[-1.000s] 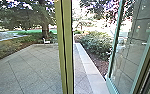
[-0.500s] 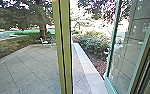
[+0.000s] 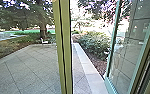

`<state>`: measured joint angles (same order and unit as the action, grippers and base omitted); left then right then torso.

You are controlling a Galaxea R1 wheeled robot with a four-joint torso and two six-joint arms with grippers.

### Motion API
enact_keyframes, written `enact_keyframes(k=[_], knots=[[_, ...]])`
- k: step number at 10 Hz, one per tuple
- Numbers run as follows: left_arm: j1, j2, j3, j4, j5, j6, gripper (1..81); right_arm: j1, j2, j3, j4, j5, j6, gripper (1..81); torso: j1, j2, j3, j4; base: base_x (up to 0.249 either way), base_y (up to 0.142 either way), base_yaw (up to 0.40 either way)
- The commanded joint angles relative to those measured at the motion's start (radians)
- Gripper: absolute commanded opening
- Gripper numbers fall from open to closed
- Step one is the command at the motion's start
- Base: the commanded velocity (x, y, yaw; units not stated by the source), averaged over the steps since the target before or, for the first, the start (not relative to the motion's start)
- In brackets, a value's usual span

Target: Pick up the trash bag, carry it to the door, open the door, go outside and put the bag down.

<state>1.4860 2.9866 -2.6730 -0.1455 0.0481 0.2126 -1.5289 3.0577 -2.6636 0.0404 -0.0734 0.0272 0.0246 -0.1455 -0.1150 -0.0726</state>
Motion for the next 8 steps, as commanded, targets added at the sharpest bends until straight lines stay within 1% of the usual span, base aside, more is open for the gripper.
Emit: enact_keyframes(k=[1,3,5,8], knots=[[-0.057,-0.003,-0.002,0.009,0.049,0.008,1.0,0.054,0.015,0.006,-0.007,-0.065,-0.004,81.1,0.000,0.000,0.000,0.000,0.000,0.000,0.000],[-0.057,-0.003,-0.002,0.009,0.049,0.008,1.0,0.054,0.022,0.004,-0.014,-0.066,-0.012,81.1,0.000,0.000,0.000,0.000,0.000,0.000,0.000],[-0.057,-0.003,-0.002,0.009,0.050,0.008,1.0,0.054,0.023,0.004,-0.014,-0.068,-0.012,81.1,0.000,0.000,0.000,0.000,0.000,-0.075,0.000],[-0.057,-0.003,-0.001,0.009,0.050,0.008,1.0,0.054,0.023,0.004,-0.014,-0.068,-0.012,81.1,0.000,0.000,0.000,0.000,0.000,-0.100,0.000]])
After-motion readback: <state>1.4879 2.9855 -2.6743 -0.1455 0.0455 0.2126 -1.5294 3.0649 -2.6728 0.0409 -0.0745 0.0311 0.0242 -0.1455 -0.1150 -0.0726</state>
